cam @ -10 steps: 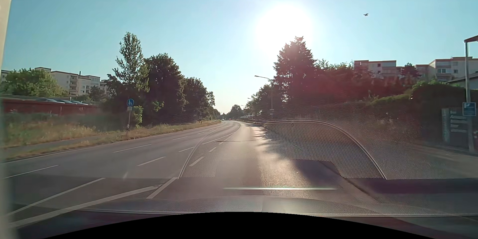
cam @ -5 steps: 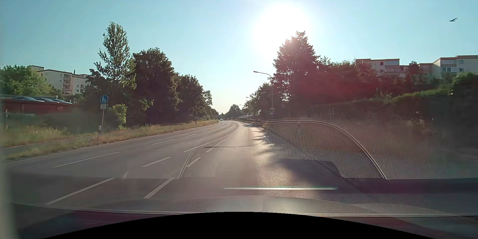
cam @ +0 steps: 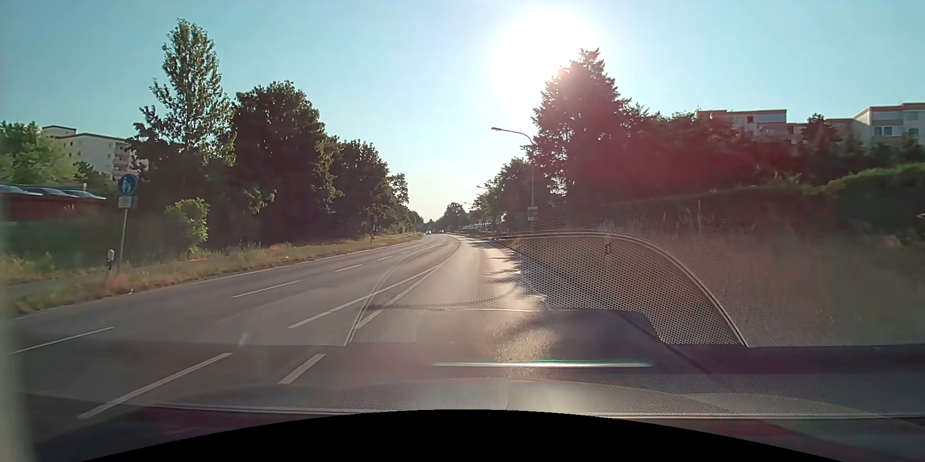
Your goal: Follow the waypoints while adhering to traffic rules and regulations
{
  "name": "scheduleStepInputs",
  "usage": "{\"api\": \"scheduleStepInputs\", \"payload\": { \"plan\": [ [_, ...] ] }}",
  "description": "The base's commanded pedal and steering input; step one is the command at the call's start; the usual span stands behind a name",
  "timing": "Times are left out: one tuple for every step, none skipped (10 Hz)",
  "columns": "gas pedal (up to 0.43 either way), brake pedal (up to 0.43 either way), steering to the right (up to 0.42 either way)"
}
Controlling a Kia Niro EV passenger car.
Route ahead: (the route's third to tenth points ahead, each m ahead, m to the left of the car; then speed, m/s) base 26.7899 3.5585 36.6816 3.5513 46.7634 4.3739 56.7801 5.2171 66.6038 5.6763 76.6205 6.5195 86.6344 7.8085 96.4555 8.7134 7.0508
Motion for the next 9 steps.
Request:
{"api": "scheduleStepInputs", "payload": {
  "plan": [
    [0.228, 0.0, -0.006],
    [0.24, 0.0, -0.006],
    [0.24, 0.0, -0.006],
    [0.24, 0.0, -0.006],
    [0.24, 0.0, -0.006],
    [0.24, 0.0, -0.006],
    [0.24, 0.0, -0.006],
    [0.24, 0.0, -0.006],
    [0.24, 0.0, -0.006]
  ]
}}
